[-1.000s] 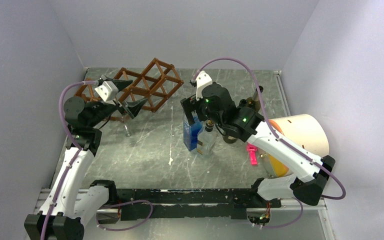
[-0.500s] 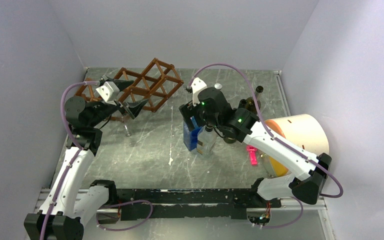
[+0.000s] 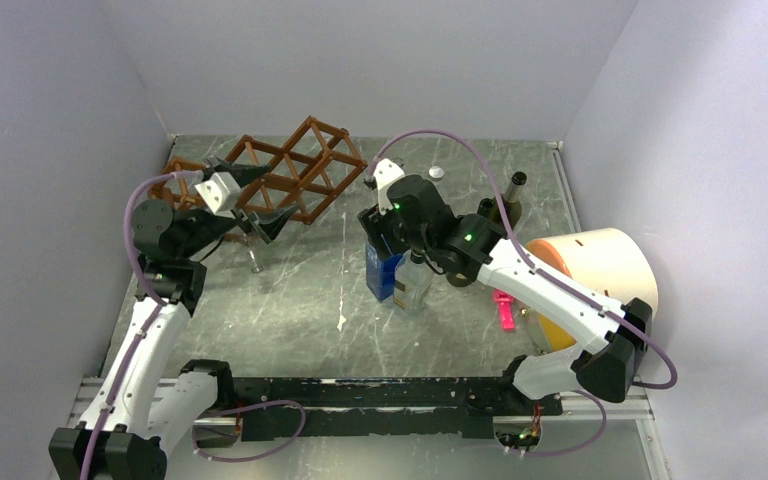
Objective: Put the wine bottle on the wine rack
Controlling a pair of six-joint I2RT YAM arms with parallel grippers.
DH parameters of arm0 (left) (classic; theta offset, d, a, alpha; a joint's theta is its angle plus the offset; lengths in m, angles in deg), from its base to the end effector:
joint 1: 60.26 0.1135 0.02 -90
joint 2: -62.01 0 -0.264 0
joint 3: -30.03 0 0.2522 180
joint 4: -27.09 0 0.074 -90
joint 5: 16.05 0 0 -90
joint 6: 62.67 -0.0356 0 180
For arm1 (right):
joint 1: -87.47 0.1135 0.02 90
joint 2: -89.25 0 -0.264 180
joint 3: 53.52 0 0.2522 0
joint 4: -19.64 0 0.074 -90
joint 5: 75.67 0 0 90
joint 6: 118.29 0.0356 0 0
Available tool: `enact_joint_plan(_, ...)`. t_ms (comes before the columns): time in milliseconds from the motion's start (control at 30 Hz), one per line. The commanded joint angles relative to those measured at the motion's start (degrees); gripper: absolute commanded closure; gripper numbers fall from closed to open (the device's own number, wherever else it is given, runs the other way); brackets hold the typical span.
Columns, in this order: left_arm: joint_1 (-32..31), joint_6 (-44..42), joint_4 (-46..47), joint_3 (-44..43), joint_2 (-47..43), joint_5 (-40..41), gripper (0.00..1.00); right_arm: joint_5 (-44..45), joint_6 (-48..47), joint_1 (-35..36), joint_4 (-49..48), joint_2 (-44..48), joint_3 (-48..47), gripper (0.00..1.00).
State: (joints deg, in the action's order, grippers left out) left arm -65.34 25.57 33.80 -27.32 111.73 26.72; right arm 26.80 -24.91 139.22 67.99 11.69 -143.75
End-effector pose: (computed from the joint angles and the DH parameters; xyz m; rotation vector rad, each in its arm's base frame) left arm 0.1913 -0.0432 0.3727 0.7733 1.2000 -0.5900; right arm 0.1902 0.2289 0.3632 -0.7852 2.0480 0.3078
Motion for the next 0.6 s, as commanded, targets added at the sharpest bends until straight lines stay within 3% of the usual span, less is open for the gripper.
enact_joint_plan(0,-0.78,-0.55,8.68,3.64,-0.62,-6.61,0.05,-0.12,-0.89,-0.08,-5.05,0.18,-1.8,0.73)
enact_joint_plan(400,-4.0,-4.19,6.21,3.85,2.85,-8.51,0.05,-2.16,3.6,-0.03,-21.24,1.3,-5.02,1.0)
enact_joint_plan(567,-4.42,-2.9,7.34,3.83,4.25,-8.37,0.05,-2.53,6.11,-0.07,-26.31,1.81,-5.74,1.0)
